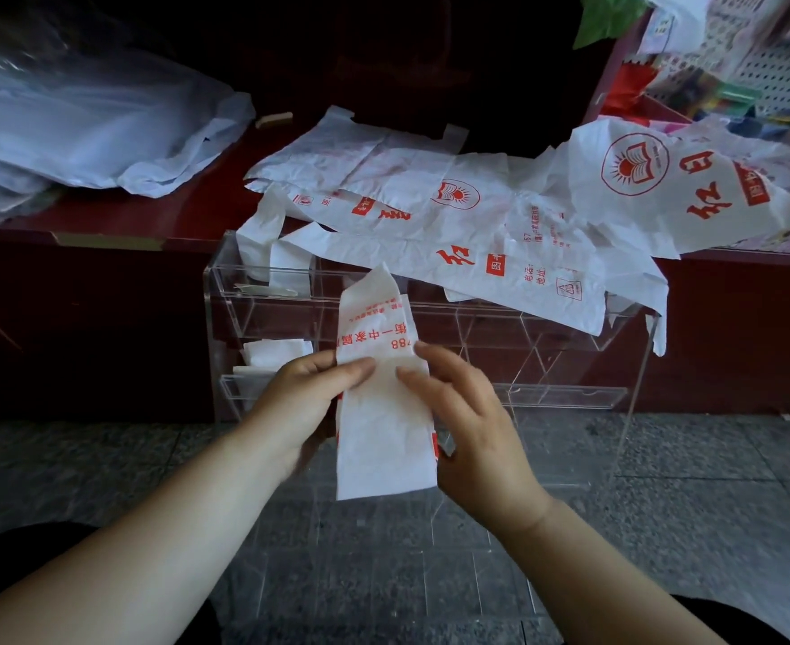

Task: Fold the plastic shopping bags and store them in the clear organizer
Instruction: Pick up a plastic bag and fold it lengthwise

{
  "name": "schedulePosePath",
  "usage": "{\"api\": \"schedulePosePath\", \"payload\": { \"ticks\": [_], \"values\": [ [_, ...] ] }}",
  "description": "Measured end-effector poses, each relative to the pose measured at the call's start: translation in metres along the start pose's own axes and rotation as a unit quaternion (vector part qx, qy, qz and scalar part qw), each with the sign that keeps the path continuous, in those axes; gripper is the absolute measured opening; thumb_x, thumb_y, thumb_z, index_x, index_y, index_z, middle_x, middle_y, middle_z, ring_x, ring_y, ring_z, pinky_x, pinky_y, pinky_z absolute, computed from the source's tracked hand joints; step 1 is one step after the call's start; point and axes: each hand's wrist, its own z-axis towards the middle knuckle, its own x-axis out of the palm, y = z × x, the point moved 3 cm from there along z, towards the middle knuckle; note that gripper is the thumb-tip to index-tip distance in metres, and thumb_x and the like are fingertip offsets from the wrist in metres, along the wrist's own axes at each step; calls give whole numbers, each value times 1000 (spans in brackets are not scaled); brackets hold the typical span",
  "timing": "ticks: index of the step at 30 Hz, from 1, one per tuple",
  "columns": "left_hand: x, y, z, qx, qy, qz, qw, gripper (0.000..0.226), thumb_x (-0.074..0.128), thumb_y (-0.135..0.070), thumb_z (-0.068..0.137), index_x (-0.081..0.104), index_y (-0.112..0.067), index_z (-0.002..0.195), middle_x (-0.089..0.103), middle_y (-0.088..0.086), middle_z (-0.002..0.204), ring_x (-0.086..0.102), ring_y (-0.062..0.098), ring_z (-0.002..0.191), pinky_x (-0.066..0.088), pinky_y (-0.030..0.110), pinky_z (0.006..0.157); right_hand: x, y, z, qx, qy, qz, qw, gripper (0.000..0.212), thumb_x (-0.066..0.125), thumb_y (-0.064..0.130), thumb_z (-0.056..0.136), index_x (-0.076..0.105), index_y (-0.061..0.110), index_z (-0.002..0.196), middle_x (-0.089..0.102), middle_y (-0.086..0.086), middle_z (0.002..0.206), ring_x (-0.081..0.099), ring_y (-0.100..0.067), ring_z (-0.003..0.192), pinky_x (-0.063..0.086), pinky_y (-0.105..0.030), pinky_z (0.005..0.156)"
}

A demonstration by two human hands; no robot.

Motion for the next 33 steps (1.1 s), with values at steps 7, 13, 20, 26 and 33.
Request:
{"api": "schedulePosePath", "payload": {
  "ticks": [7,13,20,26,33],
  "values": [
    [3,2,-2,26,22,84,996,17,55,-9,87,66,-19,78,71,-10,66,65,8,71,50,24,76,-2,-1,0,4,-7,93,996,26,65,24,73,69,10,94,71,1,95,53,-11,88,44,-16,79],
    [8,1,-5,16,75,22,997,33,48,-10,88,73,-15,68,72,-3,69,65,9,68,43,28,76,-1,0,1,144,63,207,966,27,51,32,74,67,24,94,58,22,79,54,-12,84,45,-19,70],
    [11,6,-2,25,36,-46,998,26,44,-6,88,66,-14,77,72,-2,67,68,10,66,53,25,70,-4,-5,4,318,47,316,893,31,56,13,89,59,37,70,59,24,56,50,4,56,39,-11,56],
    [11,7,-6,88,123,33,988,41,74,-62,52,74,-30,78,73,-8,83,68,10,84,56,23,73,-6,-7,7,361,69,299,881,26,56,11,87,57,27,66,48,5,82,47,-1,66,37,-11,60],
    [7,0,-5,142,-29,61,988,11,64,-9,78,62,-20,77,69,-12,61,65,0,59,51,14,56,3,-4,1,410,133,367,824,22,65,12,81,48,22,91,58,5,90,57,-4,76,47,-16,66]
  ]
}}
